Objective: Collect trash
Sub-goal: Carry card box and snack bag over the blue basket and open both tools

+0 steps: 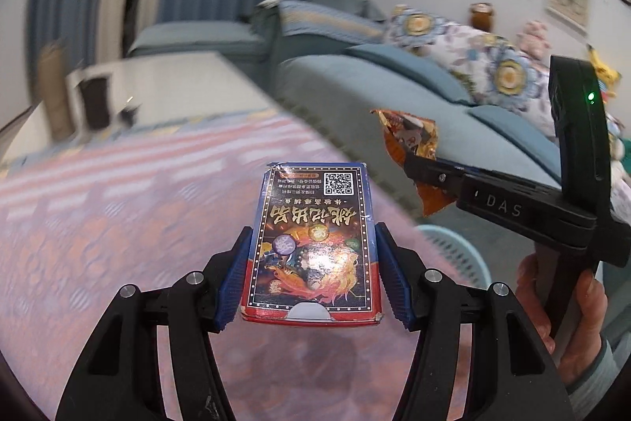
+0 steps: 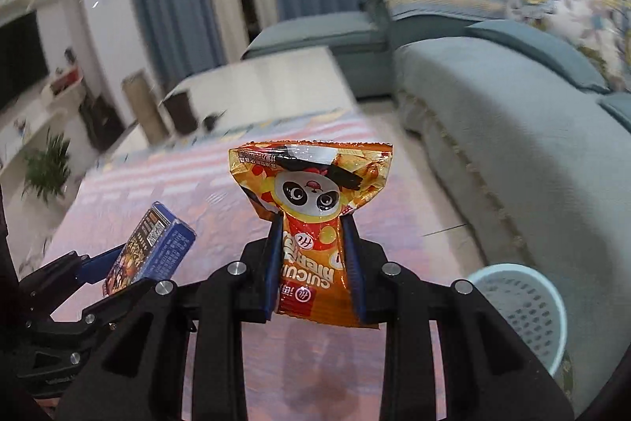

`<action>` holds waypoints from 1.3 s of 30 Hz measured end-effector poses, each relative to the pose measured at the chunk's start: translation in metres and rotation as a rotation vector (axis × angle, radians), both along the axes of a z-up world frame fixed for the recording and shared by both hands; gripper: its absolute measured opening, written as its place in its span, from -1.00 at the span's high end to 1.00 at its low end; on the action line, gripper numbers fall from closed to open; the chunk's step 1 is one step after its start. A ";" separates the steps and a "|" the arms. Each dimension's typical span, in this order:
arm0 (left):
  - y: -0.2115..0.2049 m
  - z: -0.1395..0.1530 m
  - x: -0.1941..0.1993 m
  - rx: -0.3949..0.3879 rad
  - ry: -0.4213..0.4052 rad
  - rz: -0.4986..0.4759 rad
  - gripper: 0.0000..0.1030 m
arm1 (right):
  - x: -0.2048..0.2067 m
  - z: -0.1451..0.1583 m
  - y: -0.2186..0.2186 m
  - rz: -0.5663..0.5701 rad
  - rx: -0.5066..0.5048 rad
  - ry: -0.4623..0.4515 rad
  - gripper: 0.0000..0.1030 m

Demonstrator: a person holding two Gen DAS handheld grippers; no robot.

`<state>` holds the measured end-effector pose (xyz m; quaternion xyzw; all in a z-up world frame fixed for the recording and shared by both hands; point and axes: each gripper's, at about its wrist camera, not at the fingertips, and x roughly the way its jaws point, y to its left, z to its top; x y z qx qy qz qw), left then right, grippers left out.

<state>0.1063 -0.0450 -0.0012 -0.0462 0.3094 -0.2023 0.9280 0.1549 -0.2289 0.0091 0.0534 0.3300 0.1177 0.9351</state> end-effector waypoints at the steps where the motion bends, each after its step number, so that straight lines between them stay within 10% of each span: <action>1: -0.016 0.007 0.001 0.007 -0.013 -0.027 -0.12 | -0.004 0.005 -0.017 -0.029 0.002 -0.011 0.50; 10: -0.123 0.015 0.017 0.041 -0.028 -0.189 -0.12 | -0.028 -0.005 -0.135 -0.244 0.026 0.011 0.50; 18: -0.193 -0.045 0.054 0.089 0.137 -0.323 -0.12 | -0.025 -0.094 -0.205 -0.395 0.058 0.222 0.48; 27: -0.222 -0.103 0.077 0.067 0.301 -0.359 -0.13 | -0.020 -0.173 -0.241 -0.498 0.098 0.423 0.22; 30: -0.222 -0.103 0.079 0.047 0.302 -0.379 -0.23 | -0.021 -0.178 -0.250 -0.523 0.113 0.434 -0.15; 39: -0.206 -0.093 0.077 -0.019 0.294 -0.367 -0.29 | -0.037 -0.167 -0.248 -0.519 0.139 0.402 -0.16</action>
